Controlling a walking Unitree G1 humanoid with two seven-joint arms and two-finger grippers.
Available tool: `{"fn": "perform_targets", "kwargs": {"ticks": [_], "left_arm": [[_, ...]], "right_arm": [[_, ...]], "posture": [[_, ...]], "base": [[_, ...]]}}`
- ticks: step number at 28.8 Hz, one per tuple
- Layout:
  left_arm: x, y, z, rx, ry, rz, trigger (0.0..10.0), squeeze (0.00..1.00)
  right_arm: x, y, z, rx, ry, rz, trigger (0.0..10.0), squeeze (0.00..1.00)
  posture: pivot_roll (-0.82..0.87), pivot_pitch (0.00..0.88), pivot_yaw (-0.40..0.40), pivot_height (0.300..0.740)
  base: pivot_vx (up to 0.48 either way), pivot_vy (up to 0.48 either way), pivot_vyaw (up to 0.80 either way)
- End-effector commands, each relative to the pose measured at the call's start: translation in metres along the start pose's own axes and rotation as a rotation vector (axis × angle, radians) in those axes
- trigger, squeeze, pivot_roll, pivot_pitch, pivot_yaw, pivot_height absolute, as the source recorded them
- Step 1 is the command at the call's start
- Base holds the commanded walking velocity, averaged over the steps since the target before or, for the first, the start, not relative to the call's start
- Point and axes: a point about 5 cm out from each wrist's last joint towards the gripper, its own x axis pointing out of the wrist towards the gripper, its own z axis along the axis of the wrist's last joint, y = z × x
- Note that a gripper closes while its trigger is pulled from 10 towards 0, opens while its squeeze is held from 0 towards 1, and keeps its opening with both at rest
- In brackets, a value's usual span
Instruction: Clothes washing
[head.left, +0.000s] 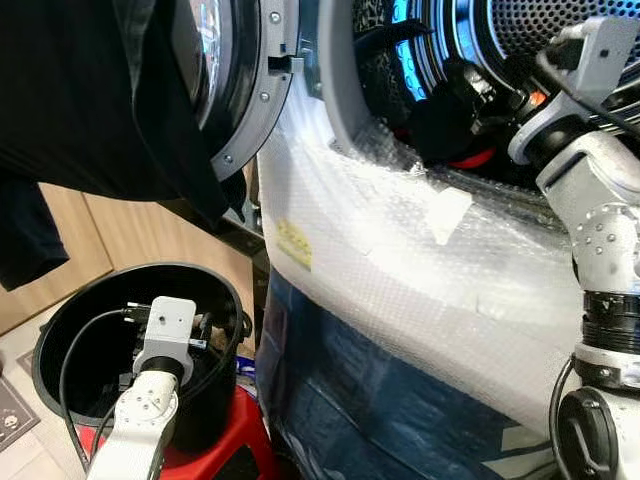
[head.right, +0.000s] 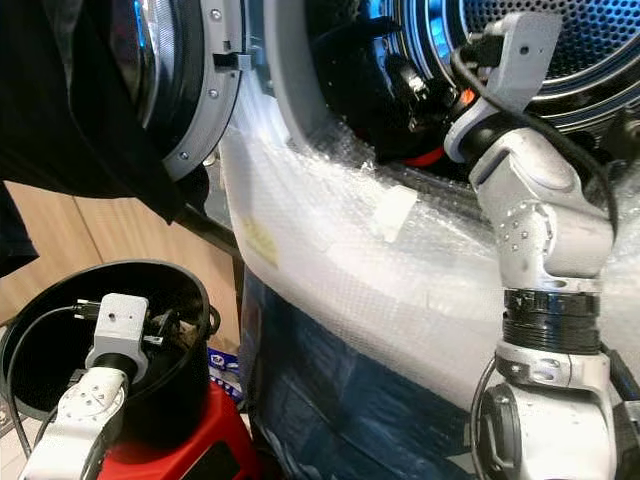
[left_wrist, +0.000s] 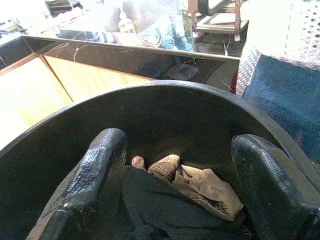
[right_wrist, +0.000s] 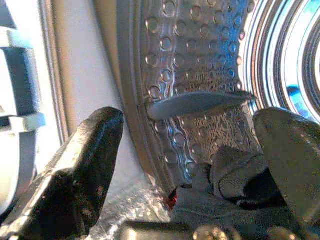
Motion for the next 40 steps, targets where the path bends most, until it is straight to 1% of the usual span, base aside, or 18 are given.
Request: {"fn": "perform_targets", "kwargs": {"ticks": [1,8,17,18,19,20,21,27,29,30,32,34,35,36,38,39,40], "left_arm": [[-0.001,-0.001,0.005,0.014,-0.03,-0.002,10.0,0.0],[-0.002,-0.001,0.005,0.014,-0.03,-0.002,10.0,0.0],[-0.002,-0.001,0.005,0.014,-0.03,-0.002,10.0,0.0],[-0.001,-0.003,0.006,0.016,-0.031,-0.012,10.0,0.0],[0.001,-0.003,0.009,0.015,-0.045,-0.015,10.0,0.0],[0.002,-0.003,0.01,0.015,-0.049,-0.015,10.0,0.0],[0.002,-0.002,0.011,0.015,-0.051,-0.015,10.0,0.0],[0.004,-0.003,0.014,0.016,-0.062,-0.015,10.0,0.0],[0.005,-0.003,0.015,0.015,-0.064,-0.016,10.0,0.0],[0.005,-0.002,0.015,0.014,-0.066,-0.015,10.0,0.0],[0.005,-0.002,0.015,0.016,-0.067,-0.015,10.0,0.0],[0.005,-0.001,0.016,0.017,-0.072,-0.013,10.0,0.0],[0.005,0.001,0.017,0.017,-0.076,-0.009,10.0,0.0],[0.005,0.002,0.018,0.018,-0.081,-0.002,10.0,0.0],[0.005,0.005,0.019,0.021,-0.086,0.006,10.0,0.0],[0.004,0.007,0.02,0.022,-0.092,0.013,10.0,0.0],[0.004,0.008,0.021,0.022,-0.094,0.016,10.0,0.0]], "right_arm": [[-0.006,-0.002,0.001,0.011,0.008,-0.02,10.0,0.0],[-0.011,0.0,0.003,0.021,0.022,-0.025,10.0,0.0],[-0.013,0.001,0.003,0.024,0.028,-0.03,10.0,0.0],[-0.026,0.032,0.004,0.095,-0.008,0.132,10.0,0.0],[-0.082,0.097,-0.022,0.317,-0.101,0.675,10.0,0.0],[-0.099,0.112,-0.025,0.39,-0.144,0.805,10.0,0.0],[-0.107,0.116,-0.026,0.425,-0.166,0.856,10.0,0.0],[-0.106,0.124,-0.029,0.443,-0.173,0.883,10.0,0.0],[-0.112,0.125,-0.028,0.457,-0.185,0.896,10.0,0.0],[-0.12,0.127,-0.028,0.476,-0.192,0.926,10.0,0.0],[-0.126,0.129,-0.037,0.479,-0.149,0.954,10.0,0.0],[-0.131,0.131,-0.064,0.407,0.006,0.968,10.0,0.0],[-0.133,0.13,-0.079,0.373,0.077,0.954,10.0,0.0],[-0.137,0.127,-0.102,0.332,0.173,0.928,10.0,0.0],[-0.139,0.118,-0.131,0.295,0.268,0.849,10.0,0.0],[-0.139,0.109,-0.154,0.269,0.347,0.756,10.0,0.0],[-0.139,0.106,-0.16,0.266,0.367,0.728,10.0,0.0]], "posture": [[0.19,0.0,-0.086,0.74],[0.19,0.0,-0.086,0.74],[0.19,0.0,-0.086,0.74],[0.17,0.0,-0.078,0.74],[0.18,0.0,-0.081,0.74],[0.18,0.0,-0.079,0.74],[0.18,0.0,-0.079,0.74],[0.18,0.0,-0.077,0.74],[0.18,0.0,-0.077,0.74],[0.18,0.0,-0.074,0.74],[0.18,0.0,-0.073,0.74],[0.18,0.0,-0.074,0.74],[0.17,0.0,-0.073,0.74],[0.18,0.0,-0.074,0.74],[0.18,0.0,-0.072,0.74],[0.18,0.0,-0.072,0.74],[0.19,0.0,-0.07,0.74]], "base": [[0.0,0.0,0.0],[0.0,0.0,0.0],[0.0,0.0,0.0],[0.0,0.0,0.0],[0.0,0.0,0.0],[0.0,0.0,0.0],[0.0,0.0,0.0],[0.0,0.0,0.0],[0.0,0.0,0.0],[0.0,0.0,0.0],[0.0,0.0,0.0],[0.0,0.0,0.0],[0.0,0.0,0.0],[0.0,0.0,0.0],[0.0,0.0,0.0],[0.0,0.0,0.0],[0.0,0.0,0.0]]}}
